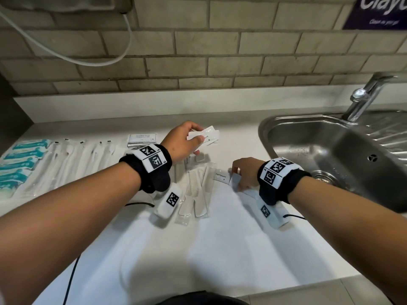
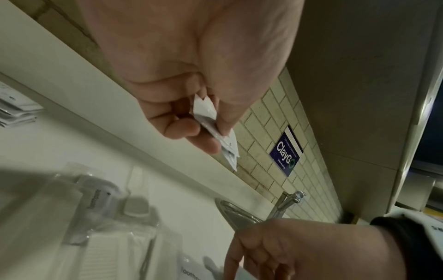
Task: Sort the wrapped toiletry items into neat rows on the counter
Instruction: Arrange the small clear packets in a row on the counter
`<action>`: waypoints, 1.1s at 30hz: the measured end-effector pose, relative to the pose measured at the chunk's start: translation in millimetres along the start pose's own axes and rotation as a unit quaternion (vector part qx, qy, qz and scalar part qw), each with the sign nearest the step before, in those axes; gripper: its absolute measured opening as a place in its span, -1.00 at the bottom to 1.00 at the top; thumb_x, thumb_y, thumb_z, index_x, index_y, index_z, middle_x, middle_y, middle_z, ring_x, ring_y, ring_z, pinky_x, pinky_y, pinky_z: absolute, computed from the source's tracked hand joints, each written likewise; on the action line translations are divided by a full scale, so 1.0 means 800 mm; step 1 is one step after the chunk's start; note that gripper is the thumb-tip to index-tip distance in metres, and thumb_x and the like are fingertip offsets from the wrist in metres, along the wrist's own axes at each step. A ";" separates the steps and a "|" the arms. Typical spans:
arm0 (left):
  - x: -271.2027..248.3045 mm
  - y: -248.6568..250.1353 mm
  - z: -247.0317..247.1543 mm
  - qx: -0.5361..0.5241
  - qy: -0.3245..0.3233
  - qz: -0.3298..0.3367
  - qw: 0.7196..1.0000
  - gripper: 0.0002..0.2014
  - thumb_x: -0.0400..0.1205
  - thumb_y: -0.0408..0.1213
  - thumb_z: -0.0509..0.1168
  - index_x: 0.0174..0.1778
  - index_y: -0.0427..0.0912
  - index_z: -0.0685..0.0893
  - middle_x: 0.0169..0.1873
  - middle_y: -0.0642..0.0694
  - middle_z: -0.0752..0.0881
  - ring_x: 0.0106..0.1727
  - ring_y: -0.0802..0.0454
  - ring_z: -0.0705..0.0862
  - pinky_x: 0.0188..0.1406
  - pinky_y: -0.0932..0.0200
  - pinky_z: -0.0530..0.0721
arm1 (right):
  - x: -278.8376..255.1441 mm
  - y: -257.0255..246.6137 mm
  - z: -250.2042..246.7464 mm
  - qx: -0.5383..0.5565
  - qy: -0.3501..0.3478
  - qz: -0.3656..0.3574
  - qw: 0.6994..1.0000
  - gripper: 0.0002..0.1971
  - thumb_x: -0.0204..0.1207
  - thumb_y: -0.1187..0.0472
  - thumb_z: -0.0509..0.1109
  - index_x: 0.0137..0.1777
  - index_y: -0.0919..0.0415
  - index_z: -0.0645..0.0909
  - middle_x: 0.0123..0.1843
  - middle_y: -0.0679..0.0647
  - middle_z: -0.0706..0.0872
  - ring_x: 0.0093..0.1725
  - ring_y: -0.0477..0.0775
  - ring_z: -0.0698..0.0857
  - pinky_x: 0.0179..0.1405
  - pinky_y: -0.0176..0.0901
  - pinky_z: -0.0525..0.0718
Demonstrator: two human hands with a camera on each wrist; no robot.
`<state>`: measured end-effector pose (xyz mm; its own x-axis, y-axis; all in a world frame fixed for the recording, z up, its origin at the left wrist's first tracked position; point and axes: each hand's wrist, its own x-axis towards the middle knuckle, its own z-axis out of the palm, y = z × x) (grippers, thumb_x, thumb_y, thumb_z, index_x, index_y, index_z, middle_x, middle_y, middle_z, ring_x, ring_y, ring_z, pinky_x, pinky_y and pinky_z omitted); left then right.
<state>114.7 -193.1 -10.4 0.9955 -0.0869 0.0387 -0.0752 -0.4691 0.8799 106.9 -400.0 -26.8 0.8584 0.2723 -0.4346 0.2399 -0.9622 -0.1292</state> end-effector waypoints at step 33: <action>0.033 -0.002 0.023 0.023 0.001 -0.002 1.000 -0.88 0.65 -0.20 0.36 0.08 0.04 0.69 0.23 -0.18 0.61 -0.39 0.05 0.82 -0.28 -0.06 0.71 | 0.040 -0.009 0.019 0.037 0.053 0.003 0.998 -0.68 0.26 0.02 0.51 -0.03 0.16 0.68 -0.07 0.08 0.65 -0.12 0.15 0.63 -0.18 -0.16 0.62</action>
<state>139.7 -210.8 -19.9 0.9959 -0.0825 0.0364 -0.0735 -0.5090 0.8576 125.9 -384.1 -53.3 0.9041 0.2606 -0.3386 0.2041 -0.9597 -0.1933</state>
